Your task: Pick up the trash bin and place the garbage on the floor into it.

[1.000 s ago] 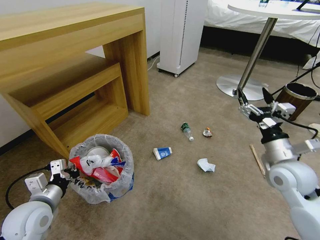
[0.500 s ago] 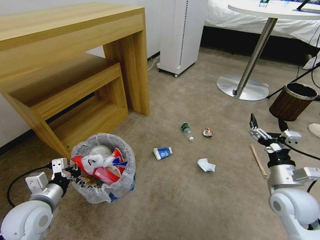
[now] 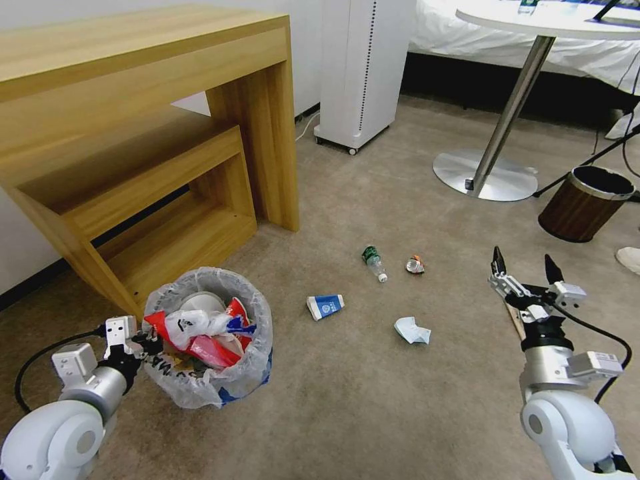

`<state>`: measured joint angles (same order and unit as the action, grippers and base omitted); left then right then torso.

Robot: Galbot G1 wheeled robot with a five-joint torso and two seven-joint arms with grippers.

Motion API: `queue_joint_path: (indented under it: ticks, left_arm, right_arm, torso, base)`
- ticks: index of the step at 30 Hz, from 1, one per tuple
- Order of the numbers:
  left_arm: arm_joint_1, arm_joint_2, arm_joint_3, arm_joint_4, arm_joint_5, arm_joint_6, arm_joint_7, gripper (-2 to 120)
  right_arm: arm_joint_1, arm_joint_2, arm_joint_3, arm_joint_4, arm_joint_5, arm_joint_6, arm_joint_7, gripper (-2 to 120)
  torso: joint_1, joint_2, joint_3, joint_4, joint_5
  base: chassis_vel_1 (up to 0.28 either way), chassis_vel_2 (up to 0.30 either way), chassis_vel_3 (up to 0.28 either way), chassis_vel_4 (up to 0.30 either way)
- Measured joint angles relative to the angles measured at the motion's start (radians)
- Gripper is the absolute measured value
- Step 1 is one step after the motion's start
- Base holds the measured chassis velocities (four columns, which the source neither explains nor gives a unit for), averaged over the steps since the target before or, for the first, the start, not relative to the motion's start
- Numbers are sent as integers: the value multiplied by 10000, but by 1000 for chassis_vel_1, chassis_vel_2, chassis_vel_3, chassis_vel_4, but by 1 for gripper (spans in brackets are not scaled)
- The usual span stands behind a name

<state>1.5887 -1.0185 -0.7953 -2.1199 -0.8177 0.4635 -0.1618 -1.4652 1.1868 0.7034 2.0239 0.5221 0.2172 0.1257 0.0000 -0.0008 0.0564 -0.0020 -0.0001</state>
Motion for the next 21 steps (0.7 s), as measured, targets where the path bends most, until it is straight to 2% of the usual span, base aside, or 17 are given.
queue_joint_path:
  ticks: [21]
  left_arm:
    - [-35,-77,-1,146,52,-15,10,1]
  right_arm:
    - [147,62,-175,-285,32,9,335,100]
  torso:
    - [0,-1,0,0,0]
  base:
    - [0,0,0,0]
